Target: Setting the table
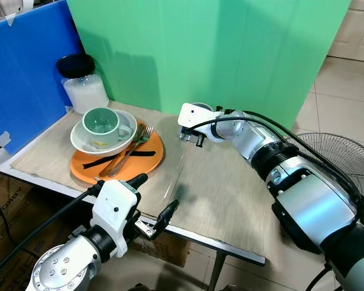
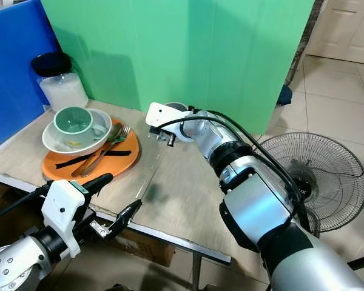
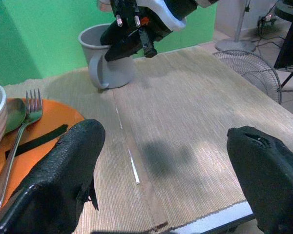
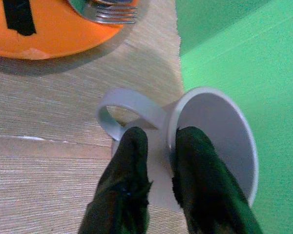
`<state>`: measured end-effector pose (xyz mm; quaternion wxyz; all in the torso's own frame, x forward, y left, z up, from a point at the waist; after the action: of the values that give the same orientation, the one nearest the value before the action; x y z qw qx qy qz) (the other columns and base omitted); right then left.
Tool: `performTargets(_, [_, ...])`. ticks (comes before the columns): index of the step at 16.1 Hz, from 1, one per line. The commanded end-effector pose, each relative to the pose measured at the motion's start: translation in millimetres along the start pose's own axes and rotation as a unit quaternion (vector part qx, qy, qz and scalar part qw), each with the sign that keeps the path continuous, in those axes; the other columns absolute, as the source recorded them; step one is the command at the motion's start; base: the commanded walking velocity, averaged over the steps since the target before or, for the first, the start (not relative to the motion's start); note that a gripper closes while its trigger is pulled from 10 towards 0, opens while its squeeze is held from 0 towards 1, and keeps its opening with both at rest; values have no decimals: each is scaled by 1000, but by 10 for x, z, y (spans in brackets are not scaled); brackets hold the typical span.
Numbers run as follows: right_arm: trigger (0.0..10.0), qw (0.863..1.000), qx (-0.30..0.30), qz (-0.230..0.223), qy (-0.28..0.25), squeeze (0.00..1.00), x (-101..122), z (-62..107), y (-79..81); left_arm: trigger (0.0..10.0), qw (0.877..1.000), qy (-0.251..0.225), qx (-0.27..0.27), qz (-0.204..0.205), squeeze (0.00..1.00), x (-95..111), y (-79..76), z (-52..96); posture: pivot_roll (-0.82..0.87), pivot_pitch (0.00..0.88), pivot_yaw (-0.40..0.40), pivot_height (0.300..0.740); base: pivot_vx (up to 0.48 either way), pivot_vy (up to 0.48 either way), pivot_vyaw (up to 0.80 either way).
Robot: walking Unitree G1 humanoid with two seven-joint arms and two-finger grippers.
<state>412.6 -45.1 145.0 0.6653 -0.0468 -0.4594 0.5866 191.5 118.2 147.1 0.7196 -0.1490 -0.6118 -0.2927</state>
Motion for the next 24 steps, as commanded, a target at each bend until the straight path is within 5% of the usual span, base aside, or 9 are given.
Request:
performTargets(1, [0,1000,10,18,3,0,55,14,-27,10000,1000,-2,-11,-8,0,40,-32,17,4,0,41,740,0,0,0])
performTargets(11, [0,1000,4,6,10,0,-8,41,-76,10000,999,5,-28,-17,0,19,-51,3,8,0,43,740,0,0,0])
performTargets(15, [0,988,-42,-103,-104,0,38,319,-408,10000,999,-25,35,-31,0,108,89,-55,8,0,29,740,0,0,0])
performTargets(18, [0,986,-54,-96,-128,0,-139,582,-400,10000,998,-25,48,-33,0,102,94,-82,-11,0,41,740,0,0,0])
performTargets(19, [9373,975,-107,-98,-166,0,-259,959,-349,10000,997,-20,71,-35,0,80,121,-124,-30,0,56,740,0,0,0])
performTargets(21, [10000,963,-138,-121,-199,0,-323,1220,-195,10000,994,-26,96,-37,0,88,136,-168,-54,0,70,740,0,0,0])
performTargets(24, [10000,916,-224,-220,-249,0,-494,1559,128,10000,990,-36,128,-38,0,102,119,-243,-77,0,79,740,0,0,0])
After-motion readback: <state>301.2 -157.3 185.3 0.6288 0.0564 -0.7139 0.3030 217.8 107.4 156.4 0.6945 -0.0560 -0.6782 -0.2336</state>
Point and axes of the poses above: a point about 5 cm out from each wrist's last joint towards the gripper, its own z axis pointing back from the gripper into the wrist, its own x axis along the axis of the wrist's last joint, y = z × x, the point moved 3 cm from there along -z, pointing out of the wrist towards the gripper, and after that the axes turned 4 degrees about -z, right-handed, at the moved point
